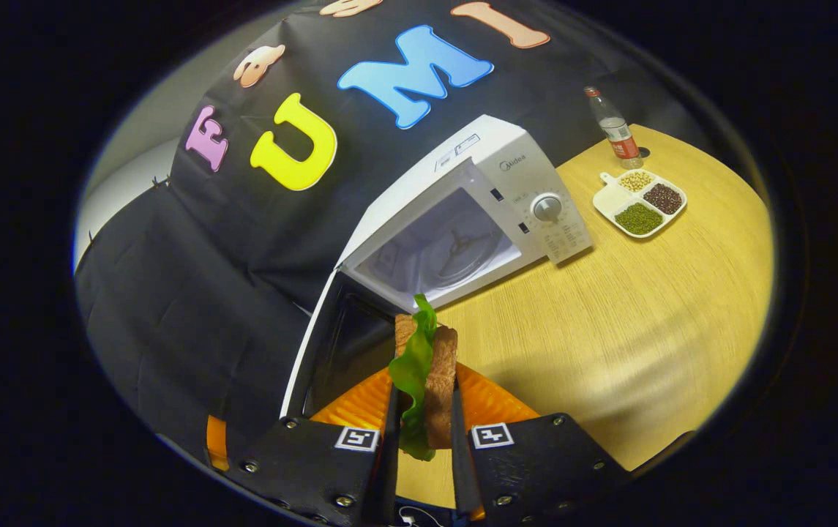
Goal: Open the microwave oven with the left hand, put the food in, and close the microwave oven.
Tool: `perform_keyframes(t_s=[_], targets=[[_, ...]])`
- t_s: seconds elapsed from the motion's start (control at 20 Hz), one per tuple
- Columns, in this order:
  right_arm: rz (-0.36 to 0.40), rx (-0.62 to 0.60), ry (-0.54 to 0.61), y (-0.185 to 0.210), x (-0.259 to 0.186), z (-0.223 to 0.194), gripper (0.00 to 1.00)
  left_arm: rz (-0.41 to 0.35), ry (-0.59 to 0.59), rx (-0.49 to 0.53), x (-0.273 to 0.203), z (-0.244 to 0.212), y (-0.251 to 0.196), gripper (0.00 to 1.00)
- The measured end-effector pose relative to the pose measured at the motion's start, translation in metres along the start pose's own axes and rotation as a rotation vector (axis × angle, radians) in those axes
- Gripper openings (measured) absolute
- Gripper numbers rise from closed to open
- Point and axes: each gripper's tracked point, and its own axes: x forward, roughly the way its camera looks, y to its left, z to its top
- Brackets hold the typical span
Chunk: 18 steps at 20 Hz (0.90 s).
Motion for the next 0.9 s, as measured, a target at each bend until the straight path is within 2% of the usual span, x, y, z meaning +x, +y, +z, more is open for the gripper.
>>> perform_keyframes(t_s=[0.25,0.7,0.9], targets=[[-0.039,0.051,-0.149,0.009,0.050,0.021,0.31,-0.018,0.020,-0.023,0.030,-0.001,0.023,0.98],[-0.099,0.097,-0.300,0.006,0.138,0.046,0.31,-0.029,0.007,0.004,0.067,-0.003,0.063,0.98],[-0.114,0.096,-0.373,0.005,0.176,0.062,0.31,-0.007,0.016,0.007,0.070,-0.005,0.075,0.97]])
